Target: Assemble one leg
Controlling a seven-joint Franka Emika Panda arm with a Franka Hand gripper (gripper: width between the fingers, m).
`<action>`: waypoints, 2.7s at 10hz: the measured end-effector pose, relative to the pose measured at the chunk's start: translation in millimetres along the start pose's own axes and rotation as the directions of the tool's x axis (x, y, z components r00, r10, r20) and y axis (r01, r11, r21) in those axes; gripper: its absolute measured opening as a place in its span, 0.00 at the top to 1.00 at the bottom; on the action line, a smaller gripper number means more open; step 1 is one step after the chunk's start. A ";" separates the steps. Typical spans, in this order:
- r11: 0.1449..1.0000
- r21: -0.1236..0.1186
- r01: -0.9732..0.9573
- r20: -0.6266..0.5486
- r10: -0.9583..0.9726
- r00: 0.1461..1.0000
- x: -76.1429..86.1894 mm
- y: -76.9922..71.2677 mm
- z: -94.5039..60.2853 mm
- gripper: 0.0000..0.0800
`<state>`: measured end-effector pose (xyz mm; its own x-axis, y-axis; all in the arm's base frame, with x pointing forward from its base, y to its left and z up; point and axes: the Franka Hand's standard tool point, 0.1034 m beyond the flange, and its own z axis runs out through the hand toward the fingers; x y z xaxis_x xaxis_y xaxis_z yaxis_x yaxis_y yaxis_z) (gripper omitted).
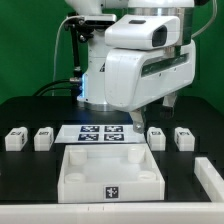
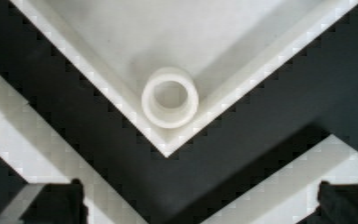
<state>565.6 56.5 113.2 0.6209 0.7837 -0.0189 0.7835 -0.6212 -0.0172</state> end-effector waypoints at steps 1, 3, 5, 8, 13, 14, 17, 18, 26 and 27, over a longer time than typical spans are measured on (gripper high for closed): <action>1.000 0.000 0.000 0.000 0.000 1.000 0.0 0.0 0.0 0.19; 1.000 0.000 0.000 0.000 0.000 1.000 0.0 0.0 0.0 0.19; 1.000 0.000 0.000 0.000 0.000 1.000 0.0 -0.1 0.2 0.19; 1.000 0.001 0.000 0.000 0.000 1.000 -0.1 -0.1 0.4 0.19; 1.000 0.002 0.029 0.001 -0.029 1.000 -0.4 -0.4 1.3 0.19; 0.999 0.001 0.040 0.000 -0.040 0.999 -1.5 -1.4 2.5 0.19; 0.901 -0.019 0.434 -0.007 -0.434 0.901 -61.2 -44.1 27.2 0.19; 0.828 -0.030 0.559 -0.009 -0.560 0.829 -81.7 -51.8 37.7 0.19; 0.721 0.016 0.693 -0.042 -0.692 0.721 -139.4 -63.5 110.2 0.29; 0.721 0.016 0.692 -0.042 -0.691 0.721 -139.7 -63.6 110.6 0.29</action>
Offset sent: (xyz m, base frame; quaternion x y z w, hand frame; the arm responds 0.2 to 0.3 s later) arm 0.0000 0.0000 0.0000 0.0000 0.0000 0.0000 1.0000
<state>426.2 -13.9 6.5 -0.0929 0.9949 0.0402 0.9946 0.0946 -0.0419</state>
